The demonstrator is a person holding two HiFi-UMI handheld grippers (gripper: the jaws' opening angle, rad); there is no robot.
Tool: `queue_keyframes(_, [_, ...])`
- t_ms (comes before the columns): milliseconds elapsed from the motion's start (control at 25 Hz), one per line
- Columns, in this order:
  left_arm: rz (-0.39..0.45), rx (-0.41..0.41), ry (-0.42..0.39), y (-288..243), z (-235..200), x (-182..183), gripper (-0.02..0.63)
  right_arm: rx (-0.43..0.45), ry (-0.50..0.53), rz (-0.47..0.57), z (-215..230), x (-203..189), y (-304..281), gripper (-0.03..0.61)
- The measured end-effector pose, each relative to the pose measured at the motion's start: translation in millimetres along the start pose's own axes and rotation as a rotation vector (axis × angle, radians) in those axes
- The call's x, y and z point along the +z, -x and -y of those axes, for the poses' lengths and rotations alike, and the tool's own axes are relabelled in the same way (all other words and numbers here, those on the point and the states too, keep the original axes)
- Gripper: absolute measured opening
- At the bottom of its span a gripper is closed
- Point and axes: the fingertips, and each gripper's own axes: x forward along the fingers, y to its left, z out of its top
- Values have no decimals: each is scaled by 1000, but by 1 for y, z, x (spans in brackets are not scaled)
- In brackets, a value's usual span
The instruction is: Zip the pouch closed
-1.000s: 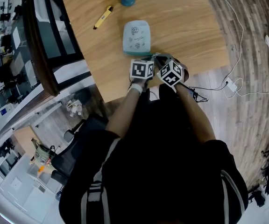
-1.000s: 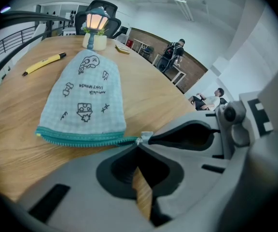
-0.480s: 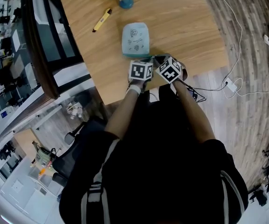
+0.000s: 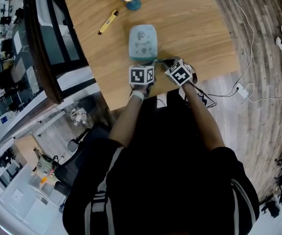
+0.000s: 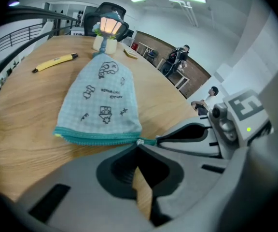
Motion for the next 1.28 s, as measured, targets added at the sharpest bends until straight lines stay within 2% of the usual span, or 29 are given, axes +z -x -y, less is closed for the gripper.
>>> queue_keyframes(160, [40, 47, 87, 21, -38, 1, -2, 19, -7, 0, -1, 1, 1, 14])
queue_keyframes(360, [78, 125, 124, 52, -93, 3, -2, 16, 0, -4, -1, -1, 0, 14])
queue_keyframes(440, [77, 128, 130, 60, -107, 1, -2, 14, -2, -1, 0, -1, 0, 14])
queue_keyframes(560, [62, 125, 77, 62, -104, 0, -2, 8, 6, -3, 1, -1, 0, 14])
queue_keyframes(760, [72, 104, 95, 63, -103, -5, 0, 7, 12, -10, -3, 0, 3, 14])
queue_keyframes(1120, [115, 95, 52, 69, -99, -2, 6, -9, 6, -9, -1, 1, 2, 14])
queue_keyframes(1280, [138, 130, 44, 79, -108, -3, 6, -20, 5, -9, -1, 1, 2, 14])
